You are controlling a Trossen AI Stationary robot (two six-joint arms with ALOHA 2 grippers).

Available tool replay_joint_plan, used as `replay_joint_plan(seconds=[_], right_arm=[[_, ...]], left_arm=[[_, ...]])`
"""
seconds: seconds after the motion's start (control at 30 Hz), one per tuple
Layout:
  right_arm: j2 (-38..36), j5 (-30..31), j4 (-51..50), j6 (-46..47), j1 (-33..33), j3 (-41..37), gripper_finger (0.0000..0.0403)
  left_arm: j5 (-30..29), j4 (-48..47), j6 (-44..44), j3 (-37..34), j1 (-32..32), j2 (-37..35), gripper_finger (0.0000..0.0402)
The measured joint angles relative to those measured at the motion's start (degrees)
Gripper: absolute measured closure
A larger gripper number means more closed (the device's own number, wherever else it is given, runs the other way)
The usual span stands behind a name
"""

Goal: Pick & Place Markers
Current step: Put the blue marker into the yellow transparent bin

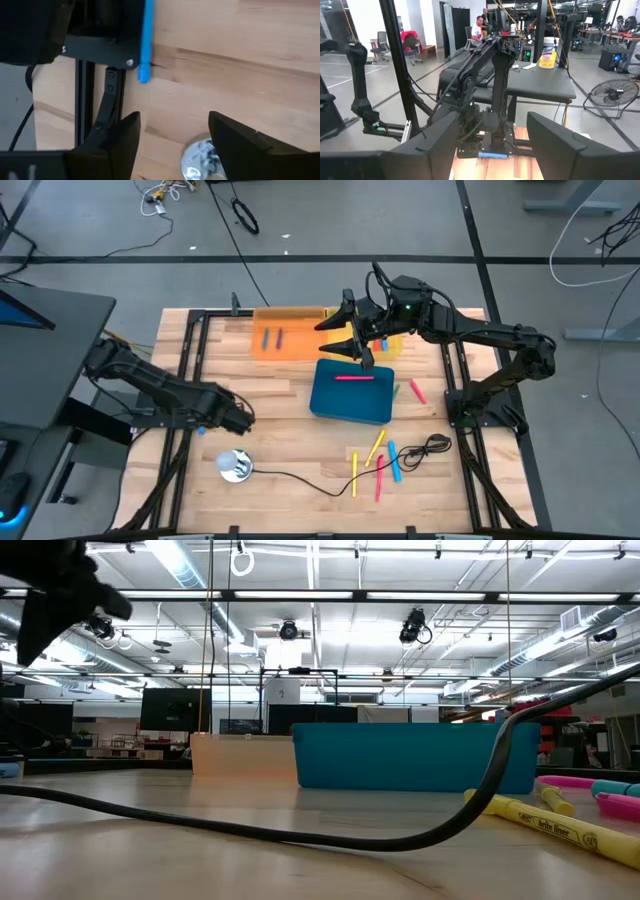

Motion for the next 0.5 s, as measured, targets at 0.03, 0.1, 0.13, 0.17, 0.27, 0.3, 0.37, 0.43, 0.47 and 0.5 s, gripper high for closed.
replay_joint_plan(seconds=[0.03,0.1,0.13,0.17,0.27,0.3,0.37,0.43,0.47,0.5], right_arm=[[0.0,0.0,0.0,0.0,0.0,0.0,0.0167],[0.0,0.0,0.0,0.0,0.0,0.0,0.0167],[0.0,0.0,-0.1,0.0,0.0,0.0,0.0167],[0.0,0.0,-0.1,0.0,0.0,0.0,0.0167],[0.0,0.0,-0.3,-0.2,0.0,0.0,0.0167],[0.0,0.0,-0.3,-0.2,0.0,0.0,0.0167],[0.0,0.0,-0.4,-0.2,0.0,0.0,0.0167],[0.0,0.0,-0.4,-0.2,0.0,0.0,0.0167],[0.0,0.0,-0.4,-0.2,0.0,0.0,0.0167],[0.0,0.0,-0.6,-0.2,0.0,0.0,0.0167]], left_arm=[[0.0,0.7,-1.1,-1.0,-0.7,0.0,0.0153],[0.2,1.9,-3.4,-3.3,-1.9,0.0,0.0147],[0.6,2.6,-4.2,-4.2,-2.4,0.0,0.0146],[1.2,3.3,-5.1,-5.1,-3.0,0.0,0.0146],[2.5,5.4,-6.9,-8.0,-4.3,0.0,0.0147],[2.5,6.5,-7.5,-8.9,-4.6,0.0,0.0148],[2.5,7.7,-9.3,-10.7,-5.6,0.0,0.0148],[3.0,9.5,-9.7,-12.2,-6.2,0.0,0.0149],[3.3,10.4,-9.8,-13.0,-6.5,0.0,0.0149],[3.4,10.8,-10.1,-13.7,-6.8,0.0,0.0149]])
